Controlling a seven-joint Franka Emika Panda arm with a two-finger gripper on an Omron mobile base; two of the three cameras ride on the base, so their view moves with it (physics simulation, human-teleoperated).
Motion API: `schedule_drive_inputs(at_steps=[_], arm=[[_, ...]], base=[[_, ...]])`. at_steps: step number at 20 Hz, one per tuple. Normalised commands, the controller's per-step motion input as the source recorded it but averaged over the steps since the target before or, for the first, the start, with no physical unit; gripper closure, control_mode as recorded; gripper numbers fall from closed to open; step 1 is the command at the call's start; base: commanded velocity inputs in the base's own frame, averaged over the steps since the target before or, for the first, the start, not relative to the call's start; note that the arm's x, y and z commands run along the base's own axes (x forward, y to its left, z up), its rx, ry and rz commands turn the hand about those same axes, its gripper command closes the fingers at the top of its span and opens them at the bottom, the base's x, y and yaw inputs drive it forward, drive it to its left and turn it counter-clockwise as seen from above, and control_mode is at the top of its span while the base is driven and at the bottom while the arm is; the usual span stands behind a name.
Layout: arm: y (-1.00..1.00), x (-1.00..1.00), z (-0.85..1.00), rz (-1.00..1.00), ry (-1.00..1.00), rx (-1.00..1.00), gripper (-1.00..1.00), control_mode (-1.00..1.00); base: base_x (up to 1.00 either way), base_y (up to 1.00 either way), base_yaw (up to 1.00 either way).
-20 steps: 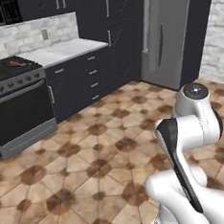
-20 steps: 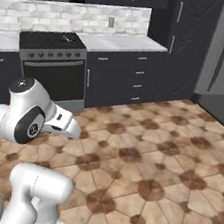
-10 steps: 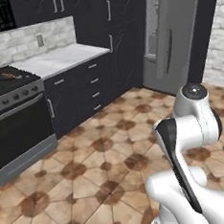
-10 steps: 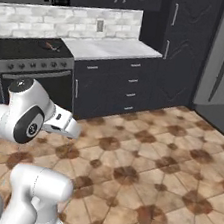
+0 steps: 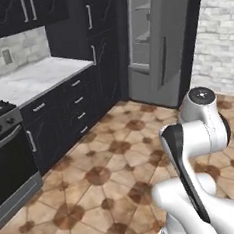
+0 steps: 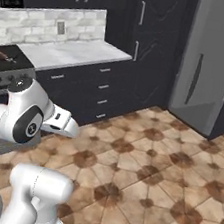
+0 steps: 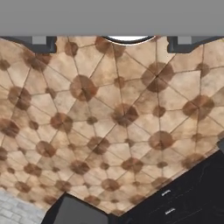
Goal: Place the cold items (potato and bell pepper) from the fridge in one tupperware on the dining counter. Place the warm items (kebab skewer and hot dog) in the stove area in another tupperware.
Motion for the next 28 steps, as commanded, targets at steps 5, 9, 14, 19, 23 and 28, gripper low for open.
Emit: schedule_drive_inputs(at_steps=[5, 9, 14, 19, 23, 28], arm=[[0.0, 0.0, 0.0, 0.0, 0.0, 0.0, -1.0, 1.0], [0.0, 0.0, 0.0, 0.0, 0.0, 0.0, -1.0, 1.0], [0.0, 0.0, 0.0, 0.0, 0.0, 0.0, -1.0, 1.0], [0.0, 0.0, 0.0, 0.0, 0.0, 0.0, -1.0, 1.0], [0.0, 0.0, 0.0, 0.0, 0.0, 0.0, -1.0, 1.0], [0.0, 0.0, 0.0, 0.0, 0.0, 0.0, -1.0, 1.0]], base=[[1.0, 0.35, -0.38], [1.0, 0.4, -0.36], [1.0, 0.4, -0.34], [1.0, 0.44, -0.31], [1.0, 0.51, -0.27], [1.0, 0.43, -0.23]])
